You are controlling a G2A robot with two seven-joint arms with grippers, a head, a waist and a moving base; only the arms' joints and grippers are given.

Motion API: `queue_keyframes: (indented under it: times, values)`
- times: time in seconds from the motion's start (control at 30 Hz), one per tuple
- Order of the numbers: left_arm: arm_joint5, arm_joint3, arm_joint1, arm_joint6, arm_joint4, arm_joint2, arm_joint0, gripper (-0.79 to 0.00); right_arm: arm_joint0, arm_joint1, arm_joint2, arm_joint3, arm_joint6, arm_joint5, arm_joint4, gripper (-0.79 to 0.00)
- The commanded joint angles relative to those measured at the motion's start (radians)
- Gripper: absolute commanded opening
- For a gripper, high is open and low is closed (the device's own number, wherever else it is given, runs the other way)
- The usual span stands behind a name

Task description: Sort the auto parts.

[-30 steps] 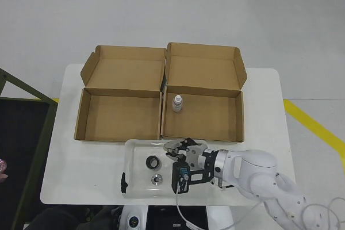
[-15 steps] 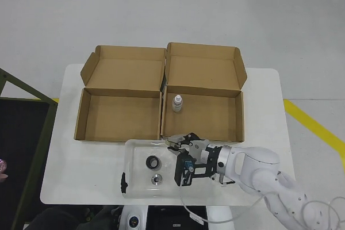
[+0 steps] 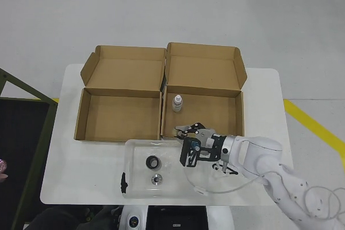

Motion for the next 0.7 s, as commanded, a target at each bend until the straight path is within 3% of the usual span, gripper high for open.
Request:
queue_keyframes:
  times: [0.0, 0.67]
  values:
    - [0.000, 0.000, 0.000, 0.000, 0.000, 0.000, 0.000, 0.000, 0.019, -0.003, 0.000, 0.022, 0.008, -0.006, 0.017, -0.785]
    - [0.000, 0.000, 0.000, 0.000, 0.000, 0.000, 0.000, 0.000, 0.304, -0.059, -0.112, 0.339, 0.165, -0.130, 0.137, -0.785]
